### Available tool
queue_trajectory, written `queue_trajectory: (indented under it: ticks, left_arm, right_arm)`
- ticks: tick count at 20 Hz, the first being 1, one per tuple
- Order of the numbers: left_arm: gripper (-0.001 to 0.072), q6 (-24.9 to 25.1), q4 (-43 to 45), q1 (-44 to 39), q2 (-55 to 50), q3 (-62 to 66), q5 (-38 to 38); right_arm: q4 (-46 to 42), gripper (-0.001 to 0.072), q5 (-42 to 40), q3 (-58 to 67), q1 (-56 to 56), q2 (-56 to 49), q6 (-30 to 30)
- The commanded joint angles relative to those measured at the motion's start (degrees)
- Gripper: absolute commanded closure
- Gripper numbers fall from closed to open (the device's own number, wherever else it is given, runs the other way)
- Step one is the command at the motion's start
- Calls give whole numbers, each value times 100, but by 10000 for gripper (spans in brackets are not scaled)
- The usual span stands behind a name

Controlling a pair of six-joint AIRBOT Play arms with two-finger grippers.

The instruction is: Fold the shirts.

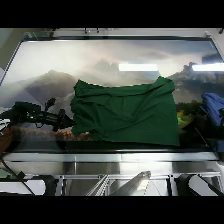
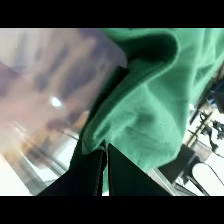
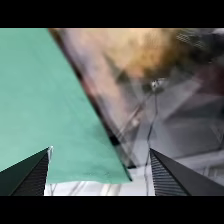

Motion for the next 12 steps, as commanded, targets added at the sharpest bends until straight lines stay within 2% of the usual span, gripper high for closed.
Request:
queue_trajectory:
  ticks: [1, 3, 6, 7, 8, 9, 12]
  left_arm:
    - [683, 48, -11, 4, -2, 11, 212]
    - [683, 48, -11, 4, -2, 11, 208]
    - [682, 50, -11, 4, -2, 11, 210]
    - [682, 50, -13, 4, -2, 11, 208]
    - [683, 50, -17, 4, -2, 11, 208]
    - [683, 50, -17, 4, -2, 11, 210]
    - [683, 48, -33, 4, 0, 11, 258]
  right_arm:
    - [-107, 23, -173, -372, 9, -160, 57]
    - [127, 23, -260, -466, 9, -393, -199]
    - [933, 26, -280, -481, 11, -769, -800]
    - [1244, 75, -254, -485, 11, -898, -988]
    - [1460, 165, -205, -490, 17, -1014, -1141]
    - [1622, 206, -149, -490, 63, -1130, -1257]
    - [1759, 206, -85, -490, 457, -1344, -1298]
